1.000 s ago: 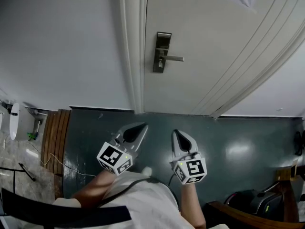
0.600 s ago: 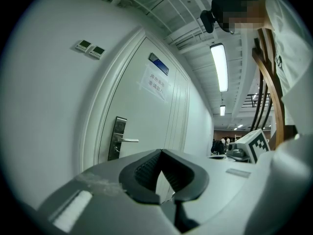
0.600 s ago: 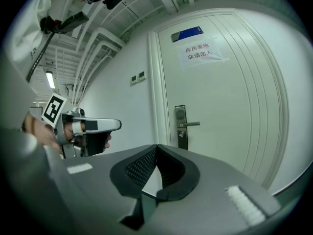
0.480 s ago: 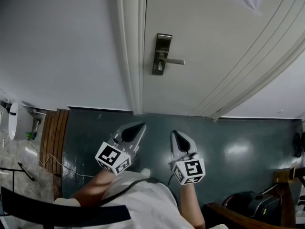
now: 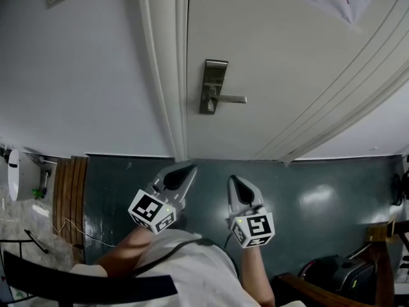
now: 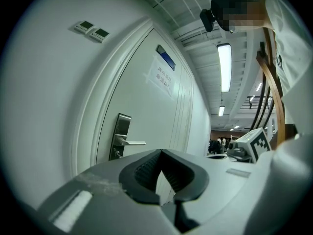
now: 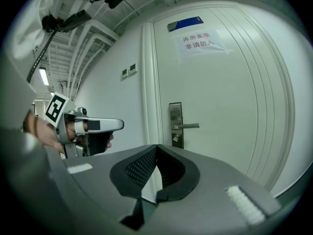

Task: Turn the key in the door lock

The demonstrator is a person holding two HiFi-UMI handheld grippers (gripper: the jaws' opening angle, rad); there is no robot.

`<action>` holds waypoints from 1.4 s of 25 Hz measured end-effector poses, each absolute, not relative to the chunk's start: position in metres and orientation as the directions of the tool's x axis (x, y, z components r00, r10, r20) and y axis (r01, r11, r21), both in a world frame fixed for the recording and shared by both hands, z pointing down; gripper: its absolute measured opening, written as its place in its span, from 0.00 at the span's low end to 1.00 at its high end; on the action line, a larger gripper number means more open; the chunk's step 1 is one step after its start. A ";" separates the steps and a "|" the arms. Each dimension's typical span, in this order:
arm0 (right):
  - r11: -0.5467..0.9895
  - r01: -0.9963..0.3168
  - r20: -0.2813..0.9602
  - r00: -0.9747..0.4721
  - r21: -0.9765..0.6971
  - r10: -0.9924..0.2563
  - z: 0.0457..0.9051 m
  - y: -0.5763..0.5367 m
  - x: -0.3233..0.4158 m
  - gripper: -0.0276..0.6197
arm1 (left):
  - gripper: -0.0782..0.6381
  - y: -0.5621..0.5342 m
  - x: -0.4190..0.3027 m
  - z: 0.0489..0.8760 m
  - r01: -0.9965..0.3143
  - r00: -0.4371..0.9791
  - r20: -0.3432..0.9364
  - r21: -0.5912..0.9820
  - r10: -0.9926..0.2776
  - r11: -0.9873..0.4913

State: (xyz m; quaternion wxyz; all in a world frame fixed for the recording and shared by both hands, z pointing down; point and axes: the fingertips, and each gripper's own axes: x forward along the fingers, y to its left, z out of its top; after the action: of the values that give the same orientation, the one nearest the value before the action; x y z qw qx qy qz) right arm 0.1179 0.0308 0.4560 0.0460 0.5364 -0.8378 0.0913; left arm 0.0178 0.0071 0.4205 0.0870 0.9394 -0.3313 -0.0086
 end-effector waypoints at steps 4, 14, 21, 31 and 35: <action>0.388 -0.916 0.183 -0.400 -0.101 -0.898 0.452 0.004 0.114 0.05 | 0.12 -0.023 0.019 0.417 -0.596 0.800 0.043 0.172 -0.599 -0.784; 0.331 -0.939 0.210 -0.343 -0.089 -0.916 0.450 -0.049 0.104 0.05 | 0.12 -0.084 0.018 0.415 -0.531 0.844 0.038 0.189 -0.534 -0.826; 0.306 -0.948 0.217 -0.317 -0.085 -0.923 0.451 -0.086 0.088 0.05 | 0.12 -0.122 0.000 0.417 -0.514 0.854 0.034 0.201 -0.519 -0.834; 0.271 -0.955 0.211 -0.291 -0.118 -0.933 0.458 -0.126 0.069 0.05 | 0.12 -0.161 -0.027 0.422 -0.510 0.857 0.037 0.200 -0.513 -0.837; 0.272 -0.956 0.226 -0.291 -0.114 -0.930 0.466 -0.135 0.063 0.05 | 0.12 -0.168 -0.035 0.425 -0.518 0.852 0.042 0.202 -0.521 -0.831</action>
State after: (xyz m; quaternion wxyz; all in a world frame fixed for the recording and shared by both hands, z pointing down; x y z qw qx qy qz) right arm 0.0632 -0.1354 0.4662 0.0571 0.5926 -0.7953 0.1143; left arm -0.0349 -0.1676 0.4254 0.1036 0.9568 -0.2716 -0.0077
